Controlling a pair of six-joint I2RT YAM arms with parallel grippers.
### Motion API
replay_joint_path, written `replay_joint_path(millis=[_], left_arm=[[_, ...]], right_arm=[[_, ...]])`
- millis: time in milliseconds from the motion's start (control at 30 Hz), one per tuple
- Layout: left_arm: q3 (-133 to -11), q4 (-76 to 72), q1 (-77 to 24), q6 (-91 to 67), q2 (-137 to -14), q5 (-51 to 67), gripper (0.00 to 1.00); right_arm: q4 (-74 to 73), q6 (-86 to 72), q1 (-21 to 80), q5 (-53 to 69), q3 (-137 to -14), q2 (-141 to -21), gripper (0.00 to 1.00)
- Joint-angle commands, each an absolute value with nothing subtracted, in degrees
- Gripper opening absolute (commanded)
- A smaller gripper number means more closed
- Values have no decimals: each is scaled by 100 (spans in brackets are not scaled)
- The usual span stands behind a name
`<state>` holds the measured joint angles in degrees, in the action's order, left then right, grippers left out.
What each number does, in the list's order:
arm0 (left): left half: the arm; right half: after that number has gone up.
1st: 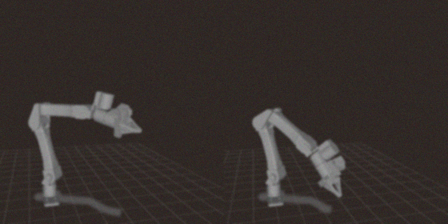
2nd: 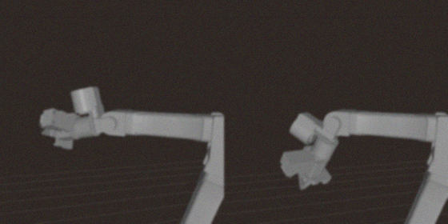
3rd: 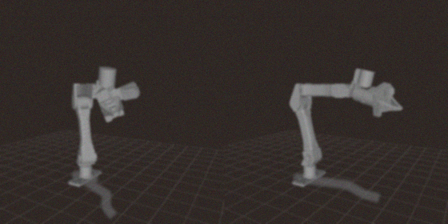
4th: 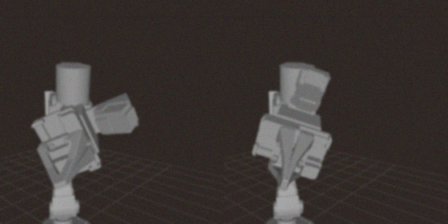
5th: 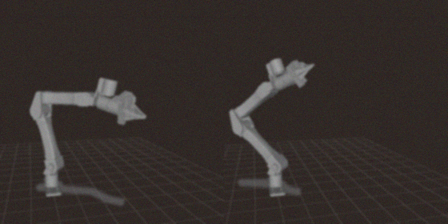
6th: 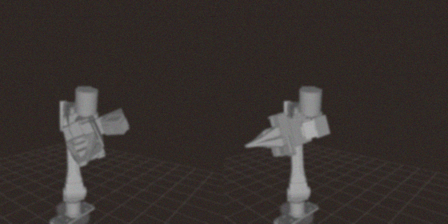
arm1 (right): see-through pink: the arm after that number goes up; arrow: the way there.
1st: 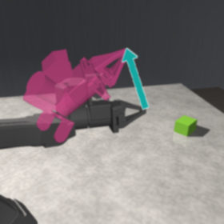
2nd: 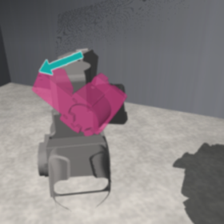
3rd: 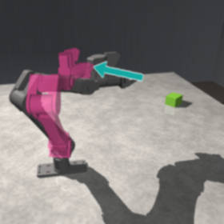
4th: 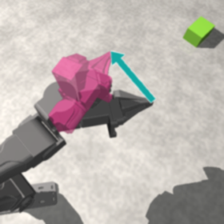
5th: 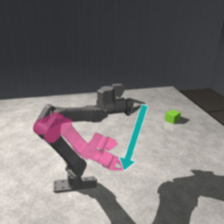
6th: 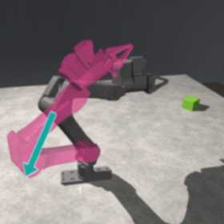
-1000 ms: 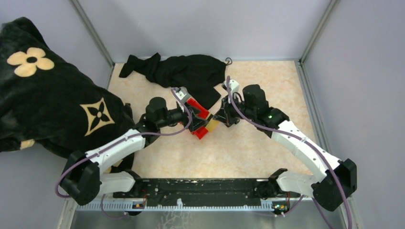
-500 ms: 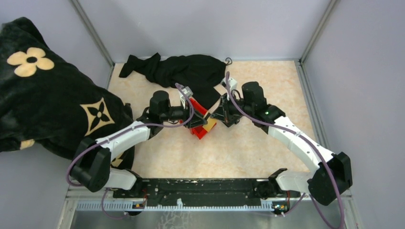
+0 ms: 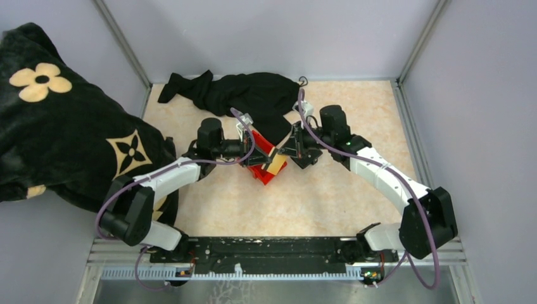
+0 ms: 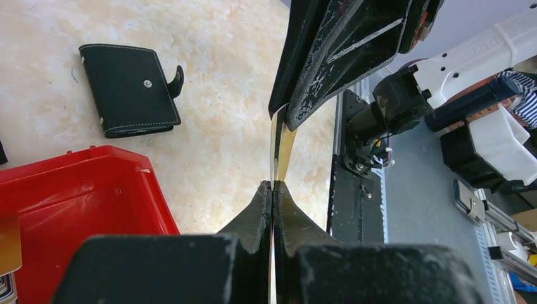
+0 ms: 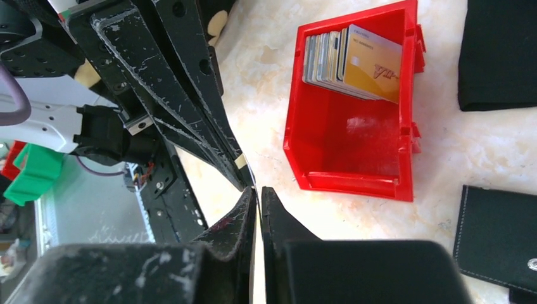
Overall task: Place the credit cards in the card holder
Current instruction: Pick up the credit card from the storage box.
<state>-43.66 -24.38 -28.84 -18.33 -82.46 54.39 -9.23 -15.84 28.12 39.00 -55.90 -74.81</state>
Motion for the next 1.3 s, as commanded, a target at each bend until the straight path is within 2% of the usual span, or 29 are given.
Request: replay_joint_path(millis=[0, 33, 100, 233, 400, 633, 933, 1267], left_arm=[[-4492, -2836, -2885, -1993, -8353, 5652, 0], [-4462, -2921, -2877, -2044, -8353, 5556, 0], [-4347, -3250, -2876, -2244, -8379, 5409, 0], [-4157, -3909, -2882, -2768, -8427, 5061, 0], [-3884, -5009, -2883, -3694, -8590, 4821, 0], [-3873, -6057, -2969, -4601, -9032, 4879, 0], [-3963, -6274, -3111, -4832, -9341, 4825, 0], [-4122, -6880, -3139, -5343, -9727, 4880, 0]], right_arm=[[-415, -1692, 2725, 3808, -5648, -7470, 13], [-417, -1680, 2725, 3669, -5619, -7388, 25], [-432, -1679, 2725, 3321, -5512, -7177, 37], [-228, -1775, 2725, 2772, -5105, -6668, 49], [167, -2011, 2725, 2351, -4552, -6226, 50], [896, -2376, 2720, 2407, -4047, -6155, 50], [1508, -2658, 2725, 2586, -3805, -6306, 48], [2061, -2945, 2725, 2783, -3553, -6462, 41]])
